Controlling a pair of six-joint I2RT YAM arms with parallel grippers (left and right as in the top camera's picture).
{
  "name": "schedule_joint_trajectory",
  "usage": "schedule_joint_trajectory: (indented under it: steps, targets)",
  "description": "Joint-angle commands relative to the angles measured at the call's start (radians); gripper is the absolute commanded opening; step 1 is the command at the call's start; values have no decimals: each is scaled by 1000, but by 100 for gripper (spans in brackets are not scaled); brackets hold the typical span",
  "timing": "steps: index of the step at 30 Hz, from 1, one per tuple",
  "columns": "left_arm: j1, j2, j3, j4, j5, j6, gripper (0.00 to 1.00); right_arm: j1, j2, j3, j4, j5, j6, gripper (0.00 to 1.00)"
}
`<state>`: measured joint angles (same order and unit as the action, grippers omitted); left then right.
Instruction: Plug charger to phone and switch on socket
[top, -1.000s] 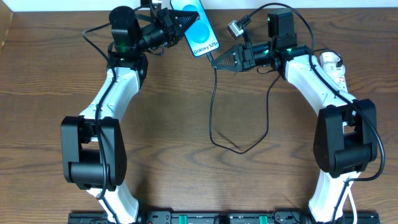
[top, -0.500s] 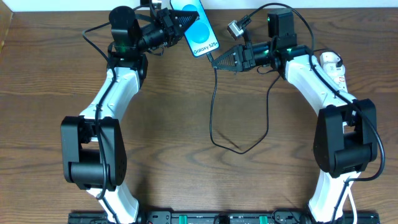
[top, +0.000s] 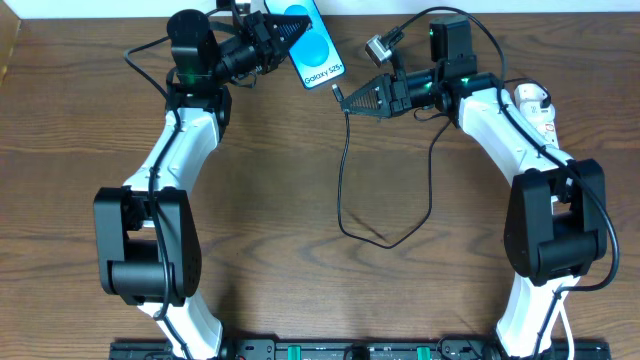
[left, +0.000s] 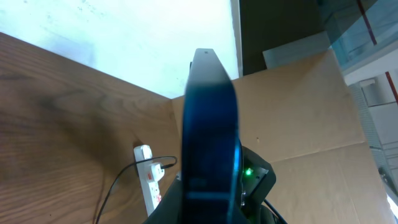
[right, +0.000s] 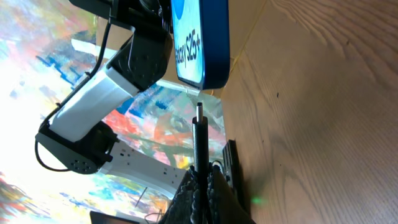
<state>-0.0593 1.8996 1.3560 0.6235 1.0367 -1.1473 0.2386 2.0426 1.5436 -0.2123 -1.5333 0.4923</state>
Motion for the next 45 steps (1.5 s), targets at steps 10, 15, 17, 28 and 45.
schedule_joint_trajectory:
  steps: [10, 15, 17, 28, 45]
  targets:
    - [-3, -24, 20, 8, -1, 18, 7, 9, -28, 12, 38, -26, -23, 1]
    - [-10, -24, 20, 8, -1, 17, 7, 12, -28, 11, 37, -21, -14, 1]
    - [-10, -24, 20, 8, -1, 17, 7, 11, -28, 12, 37, -16, -14, 1]
    - [-26, -24, 20, 8, 3, 13, 7, 11, -28, 12, 38, -2, 4, 1]
    - [-27, -24, 20, 8, 26, 13, 7, -10, -28, 12, 41, 16, 20, 1]
